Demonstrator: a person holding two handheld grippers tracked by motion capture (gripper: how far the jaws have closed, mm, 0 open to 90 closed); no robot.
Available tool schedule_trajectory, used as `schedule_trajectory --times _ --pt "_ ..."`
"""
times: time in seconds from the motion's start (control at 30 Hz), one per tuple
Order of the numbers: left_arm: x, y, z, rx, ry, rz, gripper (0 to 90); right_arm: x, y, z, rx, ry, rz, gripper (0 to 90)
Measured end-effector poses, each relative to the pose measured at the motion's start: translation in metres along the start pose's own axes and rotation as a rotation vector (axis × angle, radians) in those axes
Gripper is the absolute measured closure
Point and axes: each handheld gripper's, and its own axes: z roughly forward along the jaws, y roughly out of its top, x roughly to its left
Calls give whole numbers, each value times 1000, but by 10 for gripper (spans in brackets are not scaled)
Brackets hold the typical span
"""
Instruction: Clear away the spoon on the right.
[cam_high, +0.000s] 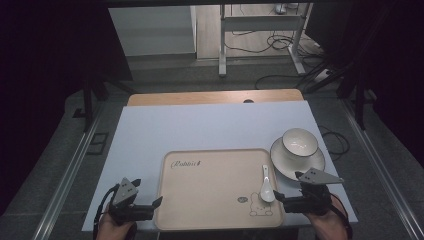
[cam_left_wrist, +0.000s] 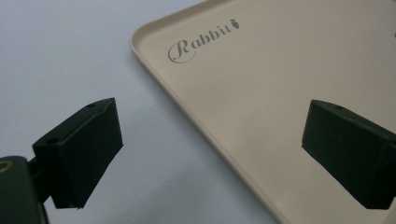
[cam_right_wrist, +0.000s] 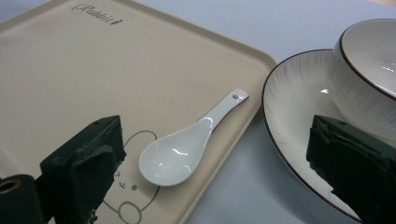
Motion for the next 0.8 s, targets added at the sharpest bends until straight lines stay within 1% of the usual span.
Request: schedule_trajectory --times 0.3,0.37,0.47,0.8 --pt "0 0 0 -1 -2 -2 48 0 -6 -5 -5 -2 9 16" --pt "0 0 0 -1 -2 -3 48 -1 -9 -7 -6 -12 10 0" --pt "0 0 0 -1 -2 -3 48 -1 -12 -9 -6 -22 7 0" --pt "1 0 0 -3 -4 -7 48 -1 -17 -16 -23 -38 15 0"
